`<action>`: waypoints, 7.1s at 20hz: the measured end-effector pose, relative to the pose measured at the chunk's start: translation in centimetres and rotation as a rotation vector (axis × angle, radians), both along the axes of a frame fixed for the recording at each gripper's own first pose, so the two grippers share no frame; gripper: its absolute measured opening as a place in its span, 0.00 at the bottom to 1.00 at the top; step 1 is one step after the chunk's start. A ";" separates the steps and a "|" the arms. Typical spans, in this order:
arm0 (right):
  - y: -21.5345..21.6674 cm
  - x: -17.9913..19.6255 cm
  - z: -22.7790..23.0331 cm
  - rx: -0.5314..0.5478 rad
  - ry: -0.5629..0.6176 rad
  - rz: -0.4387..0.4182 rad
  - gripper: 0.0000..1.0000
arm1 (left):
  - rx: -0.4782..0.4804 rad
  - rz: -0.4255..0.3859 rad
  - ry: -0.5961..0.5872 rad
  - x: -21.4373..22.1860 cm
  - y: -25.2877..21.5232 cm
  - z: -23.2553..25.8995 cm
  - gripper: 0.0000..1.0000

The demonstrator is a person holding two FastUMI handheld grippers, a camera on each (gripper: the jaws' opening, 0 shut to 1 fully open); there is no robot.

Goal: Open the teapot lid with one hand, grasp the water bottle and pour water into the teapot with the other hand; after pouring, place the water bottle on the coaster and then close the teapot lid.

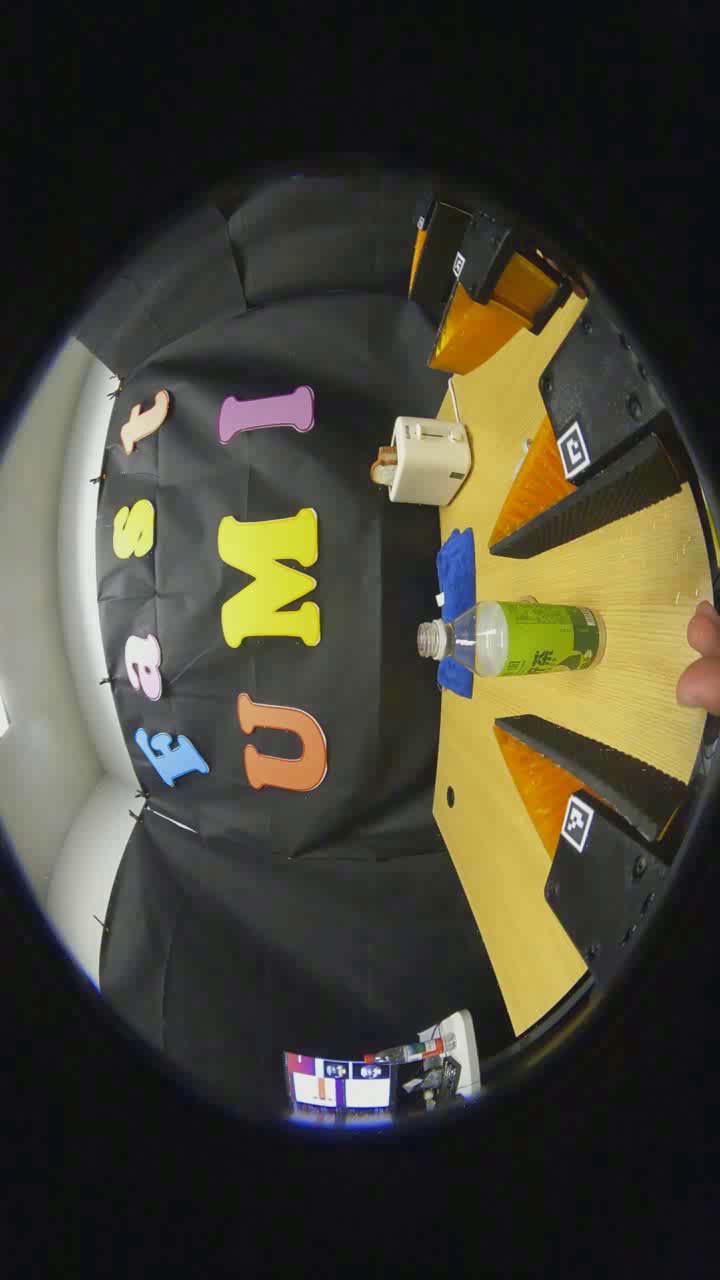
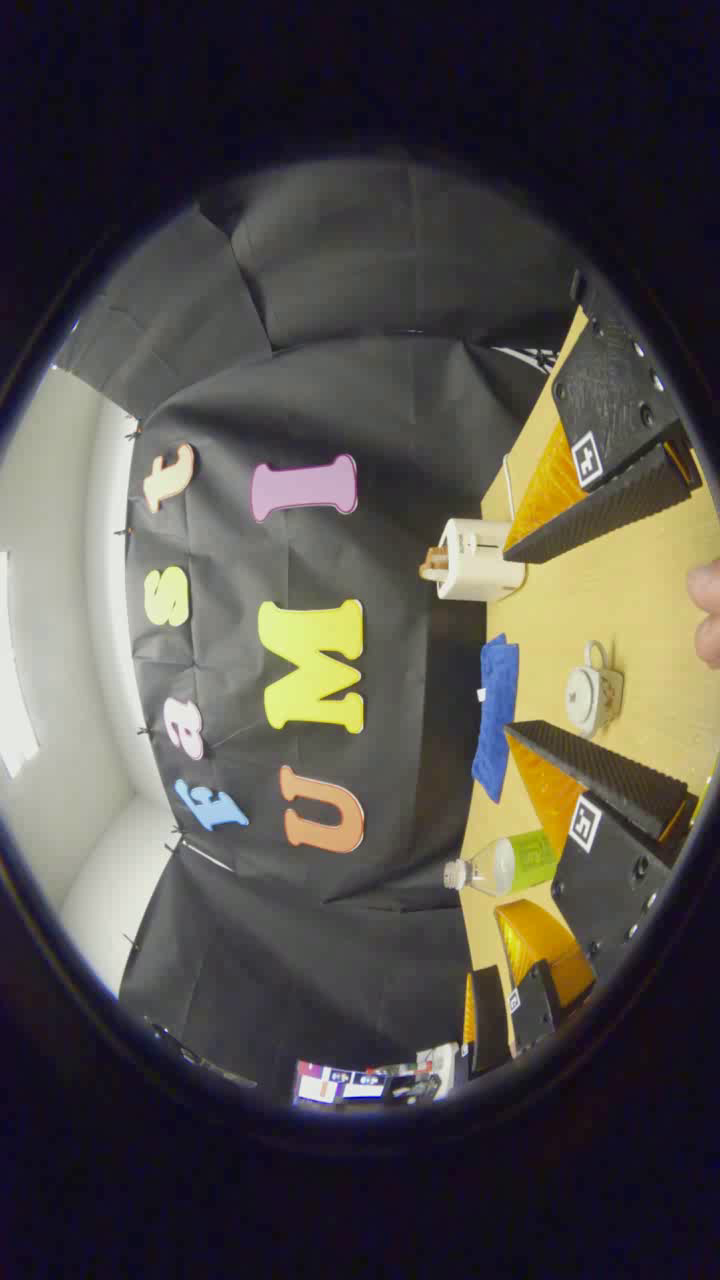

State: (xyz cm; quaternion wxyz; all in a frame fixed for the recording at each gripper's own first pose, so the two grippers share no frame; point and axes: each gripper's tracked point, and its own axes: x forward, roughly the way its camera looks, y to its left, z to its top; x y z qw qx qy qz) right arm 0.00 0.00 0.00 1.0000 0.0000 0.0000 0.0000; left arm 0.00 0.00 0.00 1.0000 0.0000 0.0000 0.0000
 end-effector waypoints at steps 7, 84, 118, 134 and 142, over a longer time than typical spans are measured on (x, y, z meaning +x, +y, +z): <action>-0.5 0.0 -0.6 -0.018 0.012 -0.012 0.95 | -0.006 -0.027 0.024 0.1 -0.7 -0.7 0.98; 4.6 9.9 -6.7 -0.005 0.206 0.132 0.00 | -0.088 -0.056 0.171 3.7 1.5 -6.3 0.99; -3.1 6.8 -6.4 0.006 0.205 0.133 0.00 | 0.588 0.060 0.274 9.0 3.5 -6.2 0.73; -9.0 5.7 -9.1 0.026 0.239 0.097 0.00 | 1.425 -0.032 0.351 10.9 2.3 -5.6 0.72; -10.2 5.7 -9.7 0.040 0.241 0.090 0.00 | 1.638 -0.041 0.372 11.6 1.7 -5.1 0.72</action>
